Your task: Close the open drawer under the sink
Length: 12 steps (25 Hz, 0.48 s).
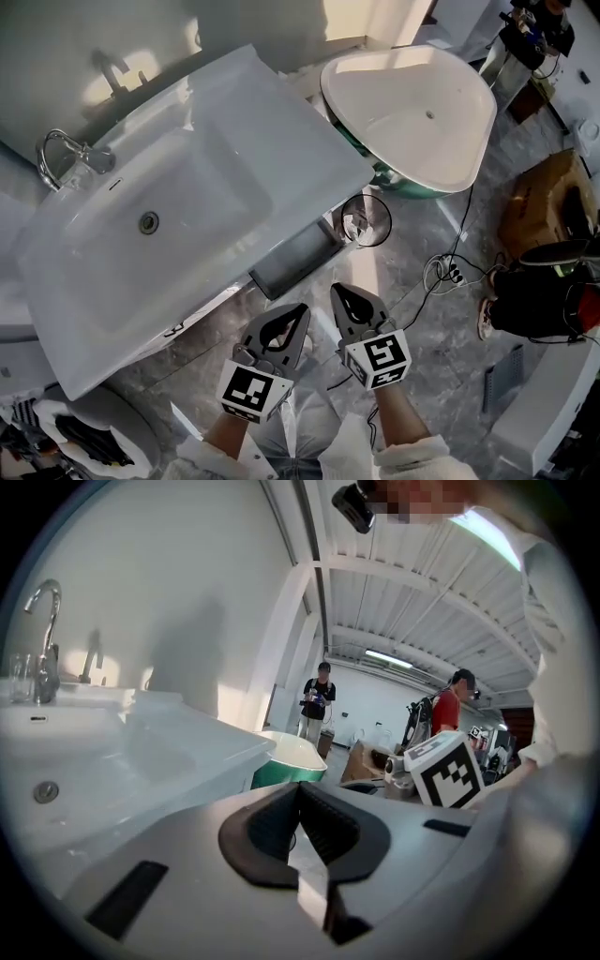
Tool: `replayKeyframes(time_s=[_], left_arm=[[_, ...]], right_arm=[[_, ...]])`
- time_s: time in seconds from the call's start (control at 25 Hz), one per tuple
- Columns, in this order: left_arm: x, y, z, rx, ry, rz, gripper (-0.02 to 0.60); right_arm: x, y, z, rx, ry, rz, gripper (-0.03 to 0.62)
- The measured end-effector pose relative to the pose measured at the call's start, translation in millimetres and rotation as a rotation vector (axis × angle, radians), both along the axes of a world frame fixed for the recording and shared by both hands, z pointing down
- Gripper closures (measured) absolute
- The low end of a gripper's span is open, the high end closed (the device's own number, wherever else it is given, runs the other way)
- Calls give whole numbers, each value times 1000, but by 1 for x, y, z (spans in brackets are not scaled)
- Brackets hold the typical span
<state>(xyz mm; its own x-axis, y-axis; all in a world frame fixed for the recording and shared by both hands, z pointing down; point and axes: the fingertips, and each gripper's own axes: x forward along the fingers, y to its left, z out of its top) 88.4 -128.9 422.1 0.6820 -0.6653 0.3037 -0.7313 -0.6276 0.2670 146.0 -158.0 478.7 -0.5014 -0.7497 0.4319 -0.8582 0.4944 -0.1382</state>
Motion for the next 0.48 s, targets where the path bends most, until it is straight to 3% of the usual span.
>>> replayKeyframes(time_s=[0.48], left_arm=[[9, 1, 89, -75, -14, 18, 566]], right_arm=[[-6, -1, 105, -50, -12, -67, 585]])
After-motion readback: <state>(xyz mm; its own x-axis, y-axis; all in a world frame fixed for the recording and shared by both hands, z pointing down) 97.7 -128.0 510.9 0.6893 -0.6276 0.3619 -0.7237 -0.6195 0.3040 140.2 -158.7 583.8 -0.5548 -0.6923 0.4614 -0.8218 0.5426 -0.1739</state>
